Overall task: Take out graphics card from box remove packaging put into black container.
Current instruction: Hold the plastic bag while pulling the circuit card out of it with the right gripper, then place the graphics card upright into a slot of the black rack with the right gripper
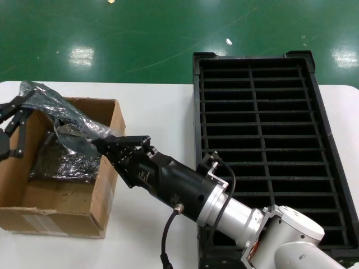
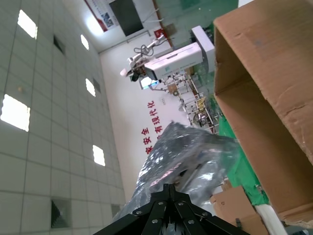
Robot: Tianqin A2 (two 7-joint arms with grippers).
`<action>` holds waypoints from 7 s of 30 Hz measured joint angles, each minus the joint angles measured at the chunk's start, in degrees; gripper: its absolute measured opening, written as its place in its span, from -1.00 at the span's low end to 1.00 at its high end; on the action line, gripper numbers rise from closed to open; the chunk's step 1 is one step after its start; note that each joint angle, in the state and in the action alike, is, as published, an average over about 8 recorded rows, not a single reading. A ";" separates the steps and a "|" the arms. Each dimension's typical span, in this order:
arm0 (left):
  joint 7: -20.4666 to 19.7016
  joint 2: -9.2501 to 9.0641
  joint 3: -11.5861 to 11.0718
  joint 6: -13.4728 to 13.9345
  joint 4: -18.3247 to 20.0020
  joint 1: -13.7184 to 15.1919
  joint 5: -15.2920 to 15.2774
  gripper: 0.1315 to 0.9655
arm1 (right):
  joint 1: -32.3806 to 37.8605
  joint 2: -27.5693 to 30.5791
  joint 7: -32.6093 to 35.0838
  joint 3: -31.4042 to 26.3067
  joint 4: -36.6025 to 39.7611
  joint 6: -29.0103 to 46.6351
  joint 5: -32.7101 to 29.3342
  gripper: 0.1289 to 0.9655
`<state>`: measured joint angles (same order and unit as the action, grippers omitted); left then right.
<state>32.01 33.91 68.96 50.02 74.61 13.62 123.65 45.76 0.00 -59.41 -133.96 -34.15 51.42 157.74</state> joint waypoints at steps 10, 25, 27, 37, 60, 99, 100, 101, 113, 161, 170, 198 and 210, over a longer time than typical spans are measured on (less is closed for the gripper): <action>-0.58 -1.32 -1.69 2.48 -0.65 -0.04 2.88 -0.98 | -0.21 0.00 -2.83 0.37 -0.25 -1.79 0.00 -0.90; -1.82 -1.97 -0.18 3.67 -1.54 0.18 3.00 -0.98 | 0.00 0.00 -5.04 -0.44 -1.34 -3.33 0.00 -0.66; -1.79 -2.10 0.26 3.74 -1.71 0.35 2.83 -0.98 | -0.04 0.00 -5.28 -0.70 -1.56 -3.51 0.00 -0.67; -1.64 -2.48 1.17 4.51 -2.09 0.85 2.83 -0.98 | -0.40 0.00 -6.11 -1.73 -2.37 -4.14 0.00 -0.84; -3.45 -2.79 0.42 6.64 -0.88 -0.68 4.86 -0.98 | -0.65 0.00 -5.19 -0.87 -2.56 -5.14 0.00 -0.57; 2.56 -3.83 -2.08 4.03 -6.88 0.27 3.19 -0.98 | -3.11 0.00 0.54 4.31 -2.68 0.25 0.00 -0.86; 2.94 -3.81 -2.11 4.00 -7.37 0.57 3.11 -0.98 | -3.33 0.00 1.01 4.71 -2.59 0.78 0.00 -0.86; 3.31 -3.79 -2.14 3.98 -7.86 0.86 3.04 -0.98 | -3.54 0.00 1.53 5.15 -2.45 1.34 0.00 -0.86; 6.03 -3.09 -2.16 3.87 -12.32 3.95 2.46 -0.98 | -4.77 0.00 8.93 11.40 0.46 9.63 0.00 -0.86; 21.35 2.70 0.75 21.64 -69.55 32.46 2.69 -0.98 | 2.48 49.06 -37.13 -16.66 -60.00 -48.36 -15.23 -0.86; 20.35 3.43 1.10 21.17 -73.23 34.07 2.14 -0.98 | 10.78 58.44 -32.52 -22.88 -70.84 -56.24 -2.48 -0.86; 18.91 4.14 0.68 18.71 -74.06 34.31 2.12 -0.98 | 17.36 53.68 -0.90 -23.77 -63.51 -68.02 -0.08 -0.86; 18.83 4.21 0.77 18.98 -74.07 34.37 1.93 -0.98 | 17.01 51.23 24.91 -23.75 -59.53 -65.09 -8.08 -0.86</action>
<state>50.84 38.12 69.73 69.00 0.55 47.99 125.58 62.77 51.23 -34.50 -157.71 -93.68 -13.67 149.66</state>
